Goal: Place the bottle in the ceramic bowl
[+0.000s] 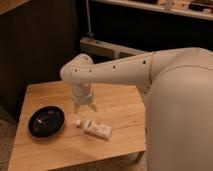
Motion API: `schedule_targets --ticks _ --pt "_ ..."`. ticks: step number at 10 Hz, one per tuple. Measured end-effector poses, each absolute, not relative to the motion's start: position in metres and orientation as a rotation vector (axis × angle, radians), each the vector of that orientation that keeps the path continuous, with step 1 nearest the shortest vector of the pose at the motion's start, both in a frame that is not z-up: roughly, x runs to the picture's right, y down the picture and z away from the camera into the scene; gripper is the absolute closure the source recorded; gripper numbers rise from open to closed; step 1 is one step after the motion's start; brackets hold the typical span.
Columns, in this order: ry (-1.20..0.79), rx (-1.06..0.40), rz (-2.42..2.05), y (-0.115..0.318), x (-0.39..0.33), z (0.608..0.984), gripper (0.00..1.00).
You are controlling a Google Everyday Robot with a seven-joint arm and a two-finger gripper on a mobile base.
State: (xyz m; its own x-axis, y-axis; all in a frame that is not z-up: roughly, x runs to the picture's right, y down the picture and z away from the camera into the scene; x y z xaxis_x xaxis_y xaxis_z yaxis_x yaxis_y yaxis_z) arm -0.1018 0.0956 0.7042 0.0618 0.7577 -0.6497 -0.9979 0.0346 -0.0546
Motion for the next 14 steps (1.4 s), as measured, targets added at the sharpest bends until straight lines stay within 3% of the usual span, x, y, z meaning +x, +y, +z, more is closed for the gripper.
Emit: schedule_targets --ticks 8,14 --pt "0.503 -0.572 1.438 0.093 -0.102 0.704 0.35" --pt "0.031 -0.443 0.943 0.062 -0.108 0.686 0.35"
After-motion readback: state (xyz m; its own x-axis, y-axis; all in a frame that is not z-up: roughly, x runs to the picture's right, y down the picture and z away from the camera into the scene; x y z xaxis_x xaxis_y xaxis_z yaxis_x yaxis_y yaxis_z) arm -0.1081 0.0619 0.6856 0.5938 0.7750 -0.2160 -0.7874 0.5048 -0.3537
